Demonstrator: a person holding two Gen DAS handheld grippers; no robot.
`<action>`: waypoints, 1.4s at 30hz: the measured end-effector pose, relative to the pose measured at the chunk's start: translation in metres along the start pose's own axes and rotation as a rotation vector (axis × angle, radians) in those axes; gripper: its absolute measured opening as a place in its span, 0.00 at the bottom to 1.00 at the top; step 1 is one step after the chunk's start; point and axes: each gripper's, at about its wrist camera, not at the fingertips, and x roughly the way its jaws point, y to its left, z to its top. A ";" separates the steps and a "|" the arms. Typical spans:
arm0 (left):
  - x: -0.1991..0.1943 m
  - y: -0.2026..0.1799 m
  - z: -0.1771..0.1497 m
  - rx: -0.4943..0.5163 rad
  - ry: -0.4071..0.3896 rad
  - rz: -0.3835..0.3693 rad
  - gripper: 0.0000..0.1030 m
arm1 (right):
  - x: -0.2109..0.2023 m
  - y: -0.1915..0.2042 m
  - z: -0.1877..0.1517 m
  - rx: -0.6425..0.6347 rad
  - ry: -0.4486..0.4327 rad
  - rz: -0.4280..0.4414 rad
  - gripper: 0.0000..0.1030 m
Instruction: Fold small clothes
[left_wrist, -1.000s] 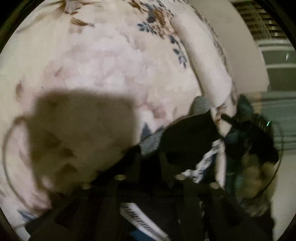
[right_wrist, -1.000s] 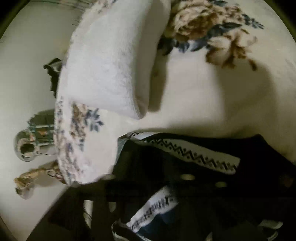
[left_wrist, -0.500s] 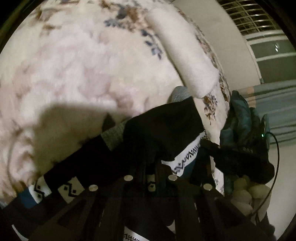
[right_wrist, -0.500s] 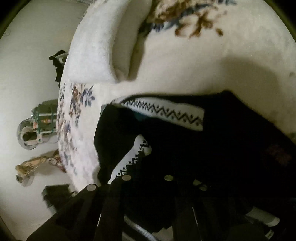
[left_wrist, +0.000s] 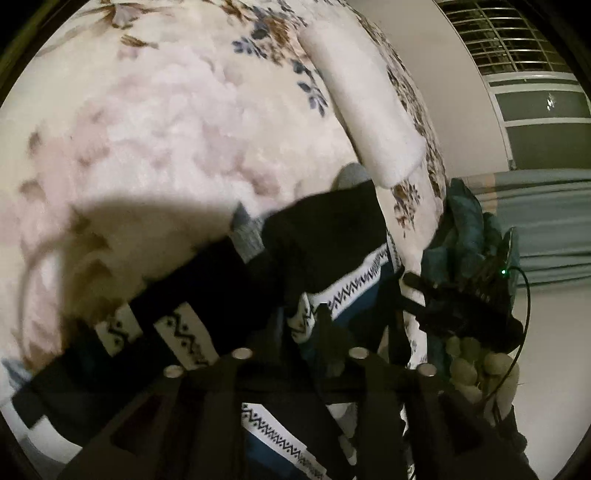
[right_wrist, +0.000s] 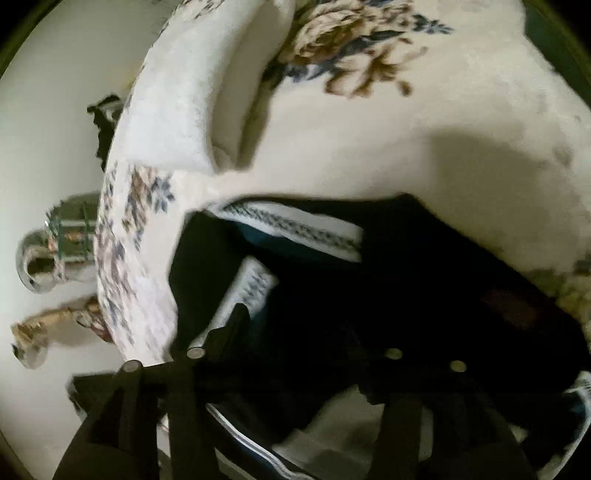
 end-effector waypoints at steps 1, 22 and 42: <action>0.007 -0.001 -0.002 0.000 0.012 -0.001 0.23 | 0.001 -0.005 -0.003 -0.011 0.023 -0.018 0.53; -0.027 -0.035 -0.081 0.639 0.036 0.594 0.88 | -0.161 -0.188 -0.174 0.551 -0.291 -0.153 0.64; 0.004 0.029 -0.121 0.681 0.087 0.717 1.00 | -0.149 -0.265 -0.240 0.723 -0.256 -0.045 0.49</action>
